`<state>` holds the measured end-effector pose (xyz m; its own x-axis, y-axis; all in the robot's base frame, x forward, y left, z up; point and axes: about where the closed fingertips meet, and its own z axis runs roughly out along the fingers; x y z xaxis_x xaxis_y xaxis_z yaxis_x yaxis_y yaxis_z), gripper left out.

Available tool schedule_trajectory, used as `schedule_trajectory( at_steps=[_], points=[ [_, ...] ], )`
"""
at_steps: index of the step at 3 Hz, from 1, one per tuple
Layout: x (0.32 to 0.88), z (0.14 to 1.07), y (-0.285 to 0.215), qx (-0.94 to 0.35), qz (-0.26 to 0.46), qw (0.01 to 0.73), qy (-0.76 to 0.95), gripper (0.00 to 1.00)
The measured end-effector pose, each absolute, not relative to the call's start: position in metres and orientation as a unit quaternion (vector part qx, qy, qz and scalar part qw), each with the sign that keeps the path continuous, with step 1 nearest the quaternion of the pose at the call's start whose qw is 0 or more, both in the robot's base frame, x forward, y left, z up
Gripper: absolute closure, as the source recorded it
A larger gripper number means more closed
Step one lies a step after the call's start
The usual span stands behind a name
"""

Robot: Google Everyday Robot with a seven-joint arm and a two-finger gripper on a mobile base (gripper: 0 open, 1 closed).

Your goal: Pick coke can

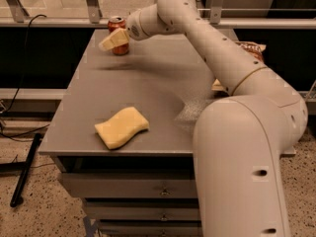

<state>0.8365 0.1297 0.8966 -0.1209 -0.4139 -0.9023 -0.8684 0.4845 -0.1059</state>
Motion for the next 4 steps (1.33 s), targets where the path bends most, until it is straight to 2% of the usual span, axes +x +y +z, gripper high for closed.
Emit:
schedule_trajectory(
  at_steps=[1,4],
  points=[
    [0.843,0.891,0.136,-0.442,0.237,0.488,0.714,0.19],
    [0.843,0.921,0.108,-0.426,0.212,0.527,0.704,0.88]
  ],
)
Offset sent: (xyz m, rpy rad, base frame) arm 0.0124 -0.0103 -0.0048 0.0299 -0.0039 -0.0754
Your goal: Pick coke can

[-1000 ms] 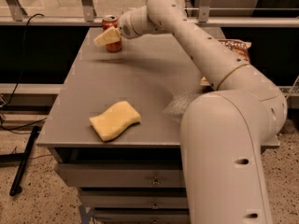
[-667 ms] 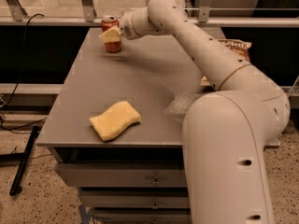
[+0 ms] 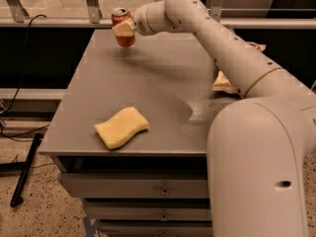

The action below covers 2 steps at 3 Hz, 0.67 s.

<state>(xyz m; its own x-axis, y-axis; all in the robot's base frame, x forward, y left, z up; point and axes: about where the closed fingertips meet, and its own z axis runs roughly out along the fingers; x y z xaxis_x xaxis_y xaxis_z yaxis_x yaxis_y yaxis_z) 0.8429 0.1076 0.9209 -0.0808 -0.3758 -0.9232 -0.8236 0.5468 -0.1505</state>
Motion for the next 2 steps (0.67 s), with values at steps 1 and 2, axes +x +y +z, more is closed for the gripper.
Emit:
schedule_trajectory(
  at_steps=[1,2],
  points=[
    [0.831,0.947,0.08,-0.457,0.174,0.53,0.692,1.0],
    [0.812,0.953,0.055,-0.511,0.142,0.495,0.689,1.0]
  ],
)
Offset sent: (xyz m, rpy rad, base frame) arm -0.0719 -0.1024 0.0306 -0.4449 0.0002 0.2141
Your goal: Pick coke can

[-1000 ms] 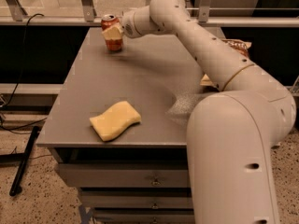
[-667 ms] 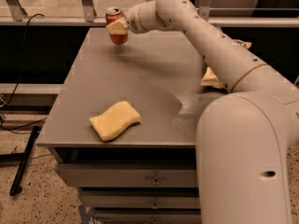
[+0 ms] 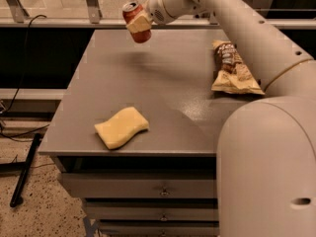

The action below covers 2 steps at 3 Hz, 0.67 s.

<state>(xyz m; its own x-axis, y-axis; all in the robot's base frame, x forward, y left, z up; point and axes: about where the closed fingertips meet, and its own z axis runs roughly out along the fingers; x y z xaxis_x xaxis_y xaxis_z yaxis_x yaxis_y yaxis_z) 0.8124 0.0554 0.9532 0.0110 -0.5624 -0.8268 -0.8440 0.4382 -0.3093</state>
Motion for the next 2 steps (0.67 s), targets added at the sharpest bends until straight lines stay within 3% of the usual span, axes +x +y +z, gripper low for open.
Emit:
schedule_trajectory(
  at_steps=[2],
  points=[
    [0.749,0.924,0.008,-0.642,0.084,0.332,0.686,1.0]
  ],
)
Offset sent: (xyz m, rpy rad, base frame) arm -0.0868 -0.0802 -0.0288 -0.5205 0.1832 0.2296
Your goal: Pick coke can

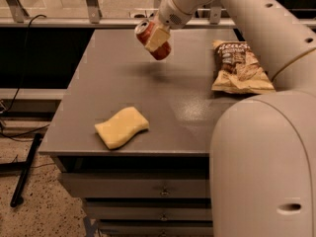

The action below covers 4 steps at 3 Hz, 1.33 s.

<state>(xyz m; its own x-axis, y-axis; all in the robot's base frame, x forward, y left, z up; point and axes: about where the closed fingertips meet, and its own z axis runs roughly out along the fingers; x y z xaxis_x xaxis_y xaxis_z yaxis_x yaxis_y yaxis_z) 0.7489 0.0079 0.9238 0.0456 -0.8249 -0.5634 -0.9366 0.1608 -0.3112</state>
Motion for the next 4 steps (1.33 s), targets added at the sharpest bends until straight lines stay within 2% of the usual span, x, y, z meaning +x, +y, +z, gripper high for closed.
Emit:
schedule_trajectory(
  at_steps=[1,2,4],
  points=[
    [0.732,0.915,-0.002,-0.68,0.065,0.279,0.675,1.0],
    [0.719,0.905,-0.004,-0.722,0.04,0.222,0.654,0.82],
    [0.701,0.889,0.007,-0.785,0.025,0.163,0.597,0.36]
  ],
)
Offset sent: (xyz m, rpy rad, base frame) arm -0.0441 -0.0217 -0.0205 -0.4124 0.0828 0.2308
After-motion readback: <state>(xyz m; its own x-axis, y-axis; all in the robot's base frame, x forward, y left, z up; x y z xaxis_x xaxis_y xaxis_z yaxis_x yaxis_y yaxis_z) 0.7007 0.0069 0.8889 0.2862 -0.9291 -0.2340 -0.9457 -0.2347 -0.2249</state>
